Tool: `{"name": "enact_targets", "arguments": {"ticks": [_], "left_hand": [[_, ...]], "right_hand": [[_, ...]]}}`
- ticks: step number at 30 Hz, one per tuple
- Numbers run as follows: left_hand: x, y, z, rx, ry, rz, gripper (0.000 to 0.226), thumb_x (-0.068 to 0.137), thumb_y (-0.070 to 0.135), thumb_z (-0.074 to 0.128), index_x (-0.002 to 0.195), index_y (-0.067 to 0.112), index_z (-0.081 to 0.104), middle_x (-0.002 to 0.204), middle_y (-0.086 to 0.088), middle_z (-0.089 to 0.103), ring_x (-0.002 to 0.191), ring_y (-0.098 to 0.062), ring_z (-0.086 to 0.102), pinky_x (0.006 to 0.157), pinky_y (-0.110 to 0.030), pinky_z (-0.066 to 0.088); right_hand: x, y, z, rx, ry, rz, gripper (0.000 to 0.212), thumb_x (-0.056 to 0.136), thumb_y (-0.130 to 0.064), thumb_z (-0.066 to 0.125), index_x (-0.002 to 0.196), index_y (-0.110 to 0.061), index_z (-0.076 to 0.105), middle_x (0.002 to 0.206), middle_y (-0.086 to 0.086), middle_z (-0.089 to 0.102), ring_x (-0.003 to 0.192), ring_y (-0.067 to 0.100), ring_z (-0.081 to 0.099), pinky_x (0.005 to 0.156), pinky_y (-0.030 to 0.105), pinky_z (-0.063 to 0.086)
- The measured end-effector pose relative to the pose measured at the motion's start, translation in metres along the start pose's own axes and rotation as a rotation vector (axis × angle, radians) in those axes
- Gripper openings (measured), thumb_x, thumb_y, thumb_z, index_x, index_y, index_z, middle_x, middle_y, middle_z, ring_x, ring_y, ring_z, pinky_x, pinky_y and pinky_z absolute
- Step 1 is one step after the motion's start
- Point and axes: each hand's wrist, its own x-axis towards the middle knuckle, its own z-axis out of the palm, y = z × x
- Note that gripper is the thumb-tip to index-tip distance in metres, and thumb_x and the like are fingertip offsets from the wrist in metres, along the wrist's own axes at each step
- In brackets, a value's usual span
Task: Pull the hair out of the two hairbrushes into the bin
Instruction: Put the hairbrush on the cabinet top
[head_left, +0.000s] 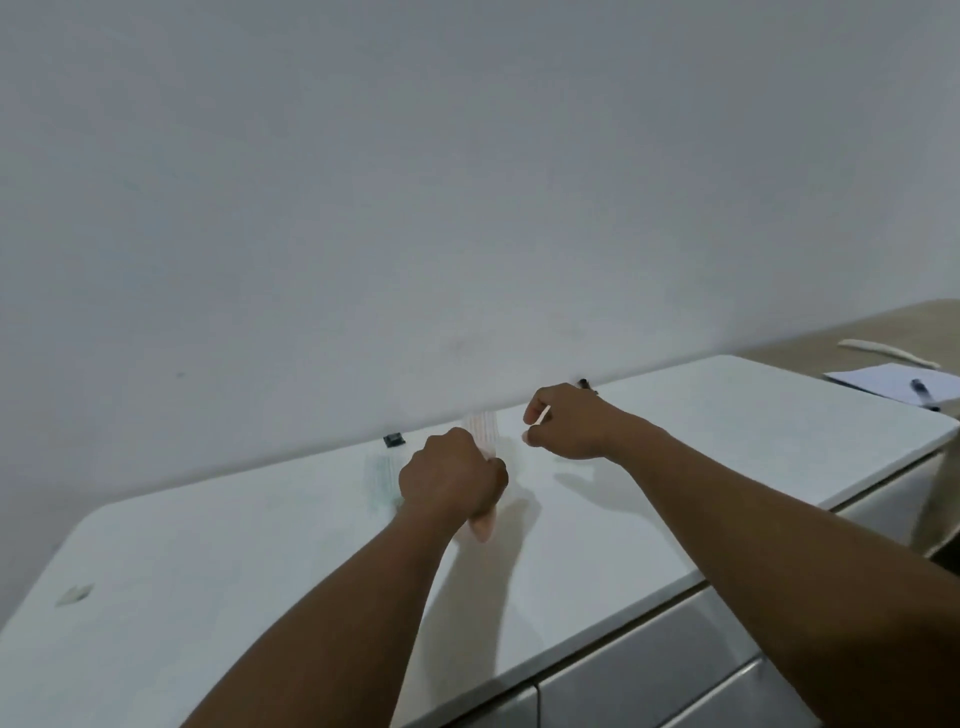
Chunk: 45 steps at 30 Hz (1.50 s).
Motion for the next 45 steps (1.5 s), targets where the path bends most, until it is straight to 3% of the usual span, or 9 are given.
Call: {"name": "enact_targets", "arguments": {"ticks": [2,6,10,14,23,30,32,36,45], "left_hand": [[0.003,-0.005,0.009,0.01,-0.026,-0.015,0.023,0.092,0.041,0.055,0.096,0.019,0.049,0.094,0.0,0.056,0.099,-0.027,0.065,0.074,-0.031,0.04],[0.007,-0.014,0.022,0.035,-0.061,-0.035,0.024,0.093,0.042,0.054,0.094,0.019,0.049,0.094,0.0,0.055,0.097,-0.028,0.064,0.073,-0.031,0.041],[0.011,-0.018,0.032,0.06,-0.077,-0.037,0.027,0.094,0.046,0.054,0.096,0.019,0.049,0.111,-0.003,0.066,0.106,-0.029,0.066,0.074,-0.031,0.041],[0.014,-0.02,0.036,0.072,-0.078,-0.03,0.029,0.094,0.048,0.055,0.097,0.02,0.047,0.117,-0.006,0.066,0.109,-0.029,0.066,0.075,-0.032,0.041],[0.013,-0.024,0.027,0.02,-0.081,-0.028,0.042,0.093,0.048,0.057,0.118,0.013,0.059,0.121,-0.008,0.065,0.111,-0.03,0.065,0.074,-0.03,0.042],[-0.001,-0.034,-0.004,0.07,0.056,-0.077,0.036,0.094,0.037,0.054,0.12,0.012,0.058,0.124,-0.008,0.063,0.114,-0.032,0.063,0.077,-0.031,0.041],[-0.008,-0.043,-0.011,0.1,0.069,-0.11,0.035,0.091,0.031,0.056,0.12,0.013,0.058,0.117,-0.007,0.062,0.11,-0.031,0.063,0.077,-0.031,0.04],[-0.02,-0.066,-0.013,0.148,0.04,-0.184,0.021,0.083,0.025,0.06,0.102,0.016,0.057,0.083,0.003,0.047,0.085,-0.025,0.053,0.07,-0.029,0.039],[-0.015,-0.093,-0.007,0.003,0.012,-0.202,0.016,0.082,0.023,0.06,0.079,0.017,0.046,0.081,0.001,0.05,0.079,-0.025,0.055,0.062,-0.026,0.039]], "right_hand": [[0.006,0.004,0.011,0.015,-0.027,0.011,0.027,0.089,-0.026,0.067,0.115,-0.016,0.063,0.11,0.001,0.061,0.096,0.019,0.059,0.078,0.028,0.045],[0.018,0.01,0.027,0.009,-0.063,0.029,0.027,0.089,-0.027,0.067,0.114,-0.017,0.064,0.112,0.001,0.061,0.099,0.02,0.059,0.078,0.028,0.046],[0.026,0.012,0.04,0.004,-0.064,0.029,0.026,0.088,-0.027,0.067,0.112,-0.018,0.065,0.117,0.001,0.062,0.102,0.02,0.06,0.082,0.029,0.047],[0.03,0.012,0.049,0.006,-0.079,0.036,0.026,0.088,-0.026,0.066,0.112,-0.018,0.065,0.114,0.0,0.063,0.098,0.018,0.061,0.074,0.027,0.045],[0.023,0.008,0.051,0.012,-0.09,0.045,0.025,0.089,-0.024,0.066,0.112,-0.015,0.066,0.107,0.0,0.064,0.097,0.02,0.061,0.078,0.029,0.047],[0.005,-0.009,0.046,0.044,-0.105,0.089,0.023,0.09,-0.027,0.064,0.105,-0.009,0.063,0.103,0.011,0.07,0.074,0.021,0.068,0.056,0.028,0.055],[0.0,-0.019,0.052,0.037,-0.104,0.103,0.025,0.087,-0.029,0.068,0.098,-0.007,0.063,0.095,0.01,0.07,0.07,0.021,0.071,0.053,0.028,0.054],[-0.013,-0.035,0.073,0.018,-0.078,0.139,0.025,0.078,-0.029,0.073,0.076,-0.013,0.054,0.076,0.006,0.063,0.063,0.025,0.068,0.058,0.034,0.059],[-0.004,-0.042,0.105,-0.023,-0.024,0.111,0.013,0.067,-0.013,0.067,0.07,-0.012,0.055,0.06,0.004,0.064,0.045,0.02,0.06,0.043,0.02,0.044]]}}
